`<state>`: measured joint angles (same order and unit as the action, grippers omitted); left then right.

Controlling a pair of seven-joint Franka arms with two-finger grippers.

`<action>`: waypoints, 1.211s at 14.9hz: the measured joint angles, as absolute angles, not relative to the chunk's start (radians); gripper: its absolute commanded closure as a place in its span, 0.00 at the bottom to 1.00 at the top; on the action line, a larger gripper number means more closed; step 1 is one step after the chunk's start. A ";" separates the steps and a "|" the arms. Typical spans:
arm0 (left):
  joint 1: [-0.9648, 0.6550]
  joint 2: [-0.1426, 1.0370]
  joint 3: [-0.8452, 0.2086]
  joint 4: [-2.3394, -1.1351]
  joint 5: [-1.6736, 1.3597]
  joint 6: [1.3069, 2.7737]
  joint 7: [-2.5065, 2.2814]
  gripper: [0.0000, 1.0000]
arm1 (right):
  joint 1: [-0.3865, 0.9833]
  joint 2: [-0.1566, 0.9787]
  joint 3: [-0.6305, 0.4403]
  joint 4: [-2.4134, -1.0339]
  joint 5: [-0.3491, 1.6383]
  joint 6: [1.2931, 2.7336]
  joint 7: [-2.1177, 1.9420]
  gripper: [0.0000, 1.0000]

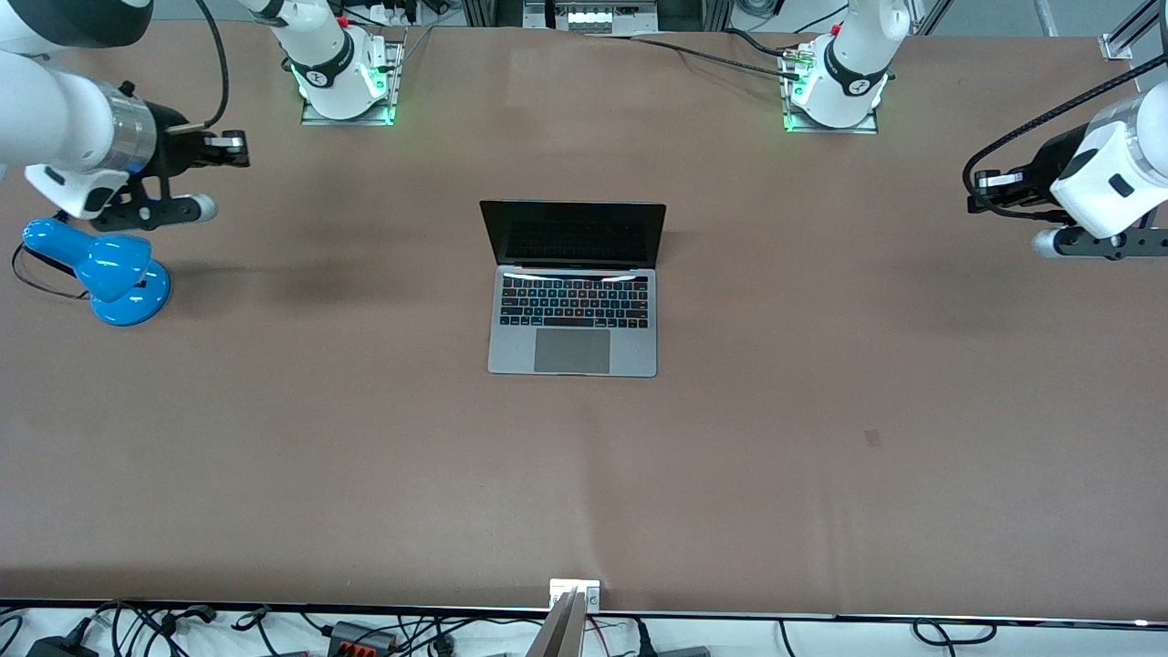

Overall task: Close laptop with both arms from behind
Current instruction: 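Move both grippers toward the laptop screen's back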

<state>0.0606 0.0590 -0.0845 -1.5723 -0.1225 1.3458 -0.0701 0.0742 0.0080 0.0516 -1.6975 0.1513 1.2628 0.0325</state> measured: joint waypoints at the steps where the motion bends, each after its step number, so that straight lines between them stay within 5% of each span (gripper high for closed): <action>1: 0.058 0.064 -0.087 -1.573 -0.133 1.337 -0.068 1.00 | 0.086 0.004 0.052 -1.702 0.159 1.274 0.032 1.00; 10: 0.013 0.198 -0.273 -1.640 -0.262 1.448 -0.100 1.00 | 0.342 0.001 0.058 -1.726 0.167 1.413 0.250 1.00; 15: 0.012 0.099 -0.450 -1.868 -0.283 1.679 -0.205 1.00 | 0.463 -0.012 0.061 -1.760 0.167 1.462 0.359 1.00; 18: 0.012 0.041 -0.498 -1.963 -0.334 1.743 -0.219 1.00 | 0.495 -0.082 0.061 -1.922 0.167 1.614 0.359 1.00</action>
